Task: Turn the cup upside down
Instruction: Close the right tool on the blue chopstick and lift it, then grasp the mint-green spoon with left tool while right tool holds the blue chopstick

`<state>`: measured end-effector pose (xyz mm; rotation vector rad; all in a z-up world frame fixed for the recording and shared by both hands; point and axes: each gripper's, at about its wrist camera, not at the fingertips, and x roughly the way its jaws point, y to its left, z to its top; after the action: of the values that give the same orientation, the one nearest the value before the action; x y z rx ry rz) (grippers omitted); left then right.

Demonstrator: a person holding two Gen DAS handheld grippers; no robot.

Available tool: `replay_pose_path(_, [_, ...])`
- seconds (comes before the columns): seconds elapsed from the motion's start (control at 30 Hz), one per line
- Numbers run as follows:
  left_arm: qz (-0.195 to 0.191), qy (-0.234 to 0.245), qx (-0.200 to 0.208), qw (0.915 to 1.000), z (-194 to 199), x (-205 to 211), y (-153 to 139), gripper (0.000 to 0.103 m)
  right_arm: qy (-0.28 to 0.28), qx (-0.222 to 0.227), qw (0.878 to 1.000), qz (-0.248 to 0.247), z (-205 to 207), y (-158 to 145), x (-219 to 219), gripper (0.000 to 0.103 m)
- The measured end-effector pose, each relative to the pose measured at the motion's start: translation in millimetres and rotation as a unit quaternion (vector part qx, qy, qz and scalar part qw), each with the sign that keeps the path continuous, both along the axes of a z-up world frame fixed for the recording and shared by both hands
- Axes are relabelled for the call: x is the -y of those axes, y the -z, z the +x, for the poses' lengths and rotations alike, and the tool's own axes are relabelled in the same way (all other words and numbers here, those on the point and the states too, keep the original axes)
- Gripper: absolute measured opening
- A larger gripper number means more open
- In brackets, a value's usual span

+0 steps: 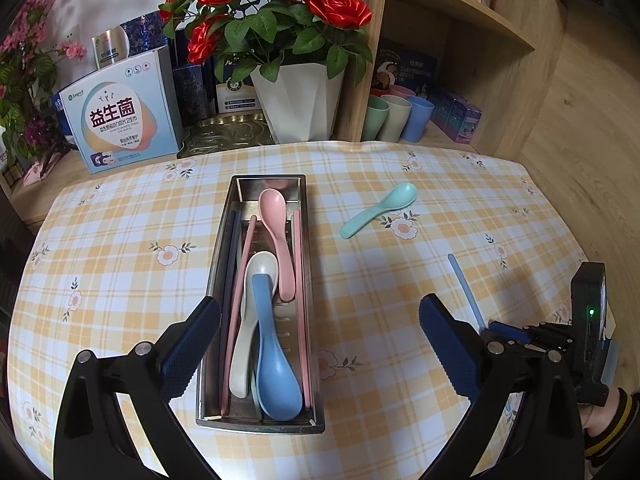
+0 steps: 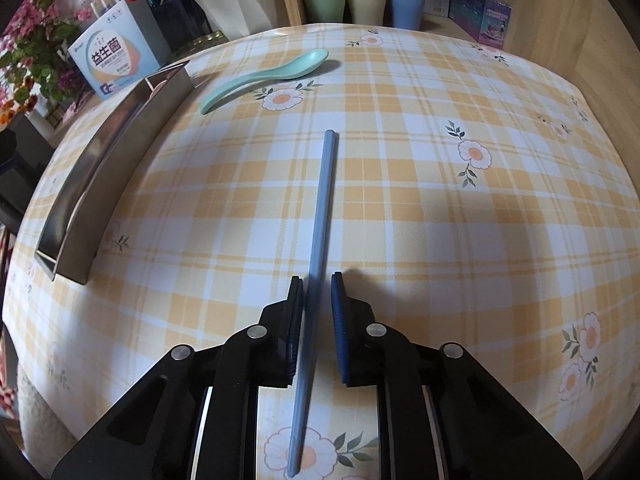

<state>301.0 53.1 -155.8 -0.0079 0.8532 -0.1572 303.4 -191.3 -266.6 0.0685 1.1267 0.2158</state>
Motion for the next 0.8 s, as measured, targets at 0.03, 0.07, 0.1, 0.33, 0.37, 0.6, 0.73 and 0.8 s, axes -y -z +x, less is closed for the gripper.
replay_pose_path(0.03, [0.0,0.0,0.0,1.0,0,0,0,0.097,0.002,-0.001,1.0,0.001,1,0,0,0.009])
replay_pose_path(0.07, [0.0,-0.001,-0.001,1.0,0,0,0,0.097,0.004,-0.002,1.0,0.0,1,0,1,0.007])
replay_pose_path(0.1, [0.0,-0.001,-0.001,1.0,0,0,0,0.097,0.006,-0.003,1.0,0.0,0,0,2,0.006])
replay_pose_path(0.33, [0.001,0.0,0.0,1.0,0,0,0,0.097,0.024,-0.004,0.999,0.031,1,-1,9,0.005])
replay_pose_path(0.37, [0.003,0.003,-0.001,1.0,0,0,1,0.097,0.028,0.001,0.999,0.035,1,-4,11,0.005])
replay_pose_path(0.6, [0.023,0.032,-0.005,0.9992,10,11,4,0.089,0.069,0.035,0.995,0.068,6,-26,38,0.005])
replay_pose_path(0.73, [0.04,0.067,-0.009,0.9969,26,27,5,0.079,0.089,0.05,0.992,0.079,10,-36,55,0.005])
replay_pose_path(0.8, [0.047,0.087,-0.013,0.995,36,34,6,0.071,0.097,0.053,0.991,0.08,11,-37,63,0.005])
